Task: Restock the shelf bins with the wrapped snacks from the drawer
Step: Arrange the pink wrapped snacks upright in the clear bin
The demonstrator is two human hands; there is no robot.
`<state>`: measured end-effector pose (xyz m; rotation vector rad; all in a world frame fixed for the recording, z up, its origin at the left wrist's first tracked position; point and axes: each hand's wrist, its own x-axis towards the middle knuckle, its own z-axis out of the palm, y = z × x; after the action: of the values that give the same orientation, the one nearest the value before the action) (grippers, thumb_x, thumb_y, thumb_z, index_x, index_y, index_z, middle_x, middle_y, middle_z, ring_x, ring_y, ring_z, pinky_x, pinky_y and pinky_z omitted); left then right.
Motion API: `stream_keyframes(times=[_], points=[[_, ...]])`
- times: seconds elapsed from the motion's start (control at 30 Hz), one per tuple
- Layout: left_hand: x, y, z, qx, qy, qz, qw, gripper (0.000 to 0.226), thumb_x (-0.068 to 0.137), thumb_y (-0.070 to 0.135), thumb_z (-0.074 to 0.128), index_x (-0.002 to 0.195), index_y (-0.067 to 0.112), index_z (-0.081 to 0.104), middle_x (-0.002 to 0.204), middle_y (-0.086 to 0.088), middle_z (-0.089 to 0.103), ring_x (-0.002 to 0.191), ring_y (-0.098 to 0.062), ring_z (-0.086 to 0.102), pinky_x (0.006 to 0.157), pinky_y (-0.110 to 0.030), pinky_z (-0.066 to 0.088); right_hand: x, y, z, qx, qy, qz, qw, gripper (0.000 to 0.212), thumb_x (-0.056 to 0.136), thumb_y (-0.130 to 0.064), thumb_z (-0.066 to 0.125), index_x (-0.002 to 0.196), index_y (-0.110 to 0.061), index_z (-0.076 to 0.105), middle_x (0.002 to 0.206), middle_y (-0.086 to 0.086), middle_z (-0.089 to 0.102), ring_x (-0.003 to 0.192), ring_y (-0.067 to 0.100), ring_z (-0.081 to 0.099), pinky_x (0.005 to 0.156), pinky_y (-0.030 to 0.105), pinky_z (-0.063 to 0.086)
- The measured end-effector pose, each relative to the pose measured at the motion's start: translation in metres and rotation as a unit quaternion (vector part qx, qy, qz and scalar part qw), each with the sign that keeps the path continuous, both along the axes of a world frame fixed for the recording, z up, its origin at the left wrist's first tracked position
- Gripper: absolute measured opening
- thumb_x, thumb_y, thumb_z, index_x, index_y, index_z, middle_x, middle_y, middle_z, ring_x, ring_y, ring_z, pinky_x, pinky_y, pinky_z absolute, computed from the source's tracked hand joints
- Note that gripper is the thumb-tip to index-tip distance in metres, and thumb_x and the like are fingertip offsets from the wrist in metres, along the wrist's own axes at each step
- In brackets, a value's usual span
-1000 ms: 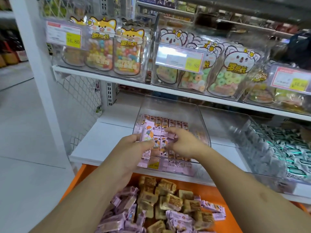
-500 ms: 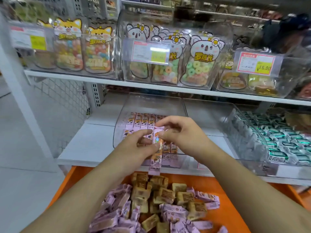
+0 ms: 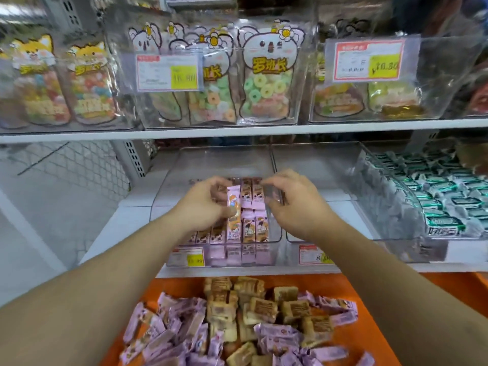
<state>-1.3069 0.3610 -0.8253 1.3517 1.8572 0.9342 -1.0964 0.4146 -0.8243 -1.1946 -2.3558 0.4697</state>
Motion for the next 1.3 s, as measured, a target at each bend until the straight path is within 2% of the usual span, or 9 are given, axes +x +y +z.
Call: stream_keyframes(times=[0.13, 0.23, 0.33, 0.53, 0.87, 1.0, 1.13, 1.23, 1.3], points=[[-0.005, 0.016, -0.03, -0.041, 0.07, -0.04, 0.996, 0.058, 0.084, 0.008, 0.085, 0.136, 0.018, 0.06, 0.09, 0.0, 0.063, 0.078, -0.015, 0.064, 0.085, -0.038, 0.057, 0.002, 0.005, -0.015, -0.005, 0.032, 0.01, 0.999, 0.037, 0.102, -0.019, 0.064, 0.139, -0.023, 0.065, 0.135, -0.011, 0.045, 0.132, 0.016, 0.04, 0.115, 0.033, 0.04], [-0.01, 0.022, -0.04, -0.028, 0.238, -0.053, 0.97, 0.043, 0.083, 0.025, 0.082, 0.121, 0.04, 0.068, 0.118, 0.006, 0.058, 0.114, -0.02, 0.057, 0.104, -0.042, 0.051, 0.001, 0.006, -0.016, -0.009, 0.041, 0.01, 0.999, 0.036, 0.102, -0.018, 0.064, 0.137, -0.023, 0.065, 0.133, -0.012, 0.043, 0.131, 0.014, 0.038, 0.113, 0.03, 0.037], [-0.012, 0.019, -0.041, -0.06, 0.29, -0.054, 0.954, 0.034, 0.077, 0.041, 0.075, 0.107, 0.053, 0.064, 0.134, 0.003, 0.056, 0.125, -0.027, 0.052, 0.108, -0.048, 0.046, 0.001, 0.005, -0.017, -0.009, 0.04, 0.01, 0.999, 0.036, 0.102, -0.018, 0.063, 0.137, -0.022, 0.065, 0.135, -0.011, 0.042, 0.132, 0.014, 0.036, 0.113, 0.031, 0.037], [-0.004, 0.007, -0.033, -0.086, 0.367, -0.086, 0.922, 0.041, 0.098, 0.04, 0.064, 0.138, 0.045, 0.06, 0.155, 0.013, 0.043, 0.144, -0.03, 0.032, 0.116, -0.048, 0.028, 0.002, 0.001, -0.014, -0.018, 0.038, 0.008, 0.999, 0.037, 0.103, -0.022, 0.064, 0.139, -0.025, 0.063, 0.14, -0.015, 0.042, 0.135, 0.011, 0.033, 0.11, 0.027, 0.032], [0.009, -0.053, -0.013, 0.001, 0.303, -0.09, 0.949, 0.045, 0.103, 0.047, 0.055, 0.148, 0.044, 0.052, 0.161, 0.014, 0.04, 0.148, -0.024, 0.03, 0.123, -0.049, 0.025, 0.035, -0.024, 0.01, 0.02, 0.01, 0.026, 0.999, 0.041, 0.099, -0.032, 0.065, 0.14, -0.032, 0.063, 0.146, -0.014, 0.05, 0.139, 0.015, 0.038, 0.119, 0.035, 0.033], [0.041, -0.093, -0.002, 0.078, 0.24, -0.102, 0.962, 0.043, 0.102, 0.04, 0.061, 0.144, 0.043, 0.056, 0.151, 0.021, 0.047, 0.142, -0.012, 0.036, 0.12, -0.037, 0.03, 0.07, -0.055, 0.013, -0.003, 0.033, 0.023, 0.999, 0.029, 0.097, -0.038, 0.068, 0.126, -0.036, 0.066, 0.126, -0.013, 0.052, 0.118, 0.007, 0.052, 0.098, 0.028, 0.046], [0.081, -0.128, -0.012, 0.122, 0.127, -0.126, 0.976, 0.034, 0.1, 0.025, 0.067, 0.133, 0.034, 0.067, 0.133, 0.023, 0.055, 0.121, 0.02, 0.042, 0.098, 0.0, 0.03, 0.108, -0.091, -0.006, -0.04, -0.004, 0.051, 0.998, 0.018, 0.095, -0.033, 0.071, 0.113, -0.031, 0.066, 0.109, -0.012, 0.056, 0.096, 0.003, 0.058, 0.078, 0.018, 0.044], [0.103, -0.141, -0.048, 0.101, 0.122, -0.157, 0.975, 0.028, 0.097, 0.027, 0.069, 0.124, 0.034, 0.07, 0.124, 0.023, 0.059, 0.116, 0.011, 0.051, 0.097, -0.009, 0.039, 0.134, -0.108, -0.045, -0.079, -0.073, 0.067, 0.992, 0.014, 0.094, -0.031, 0.071, 0.106, -0.031, 0.065, 0.102, -0.011, 0.058, 0.09, 0.005, 0.057, 0.073, 0.015, 0.042], [0.114, -0.145, -0.083, 0.045, 0.126, -0.173, 0.976, 0.025, 0.097, 0.03, 0.07, 0.121, 0.034, 0.07, 0.12, 0.023, 0.057, 0.111, 0.004, 0.056, 0.093, -0.013, 0.042, 0.149, -0.114, -0.077, -0.119, -0.124, 0.057, 0.984, 0.011, 0.093, -0.033, 0.07, 0.101, -0.03, 0.063, 0.101, -0.008, 0.061, 0.09, 0.011, 0.059, 0.077, 0.028, 0.051]])
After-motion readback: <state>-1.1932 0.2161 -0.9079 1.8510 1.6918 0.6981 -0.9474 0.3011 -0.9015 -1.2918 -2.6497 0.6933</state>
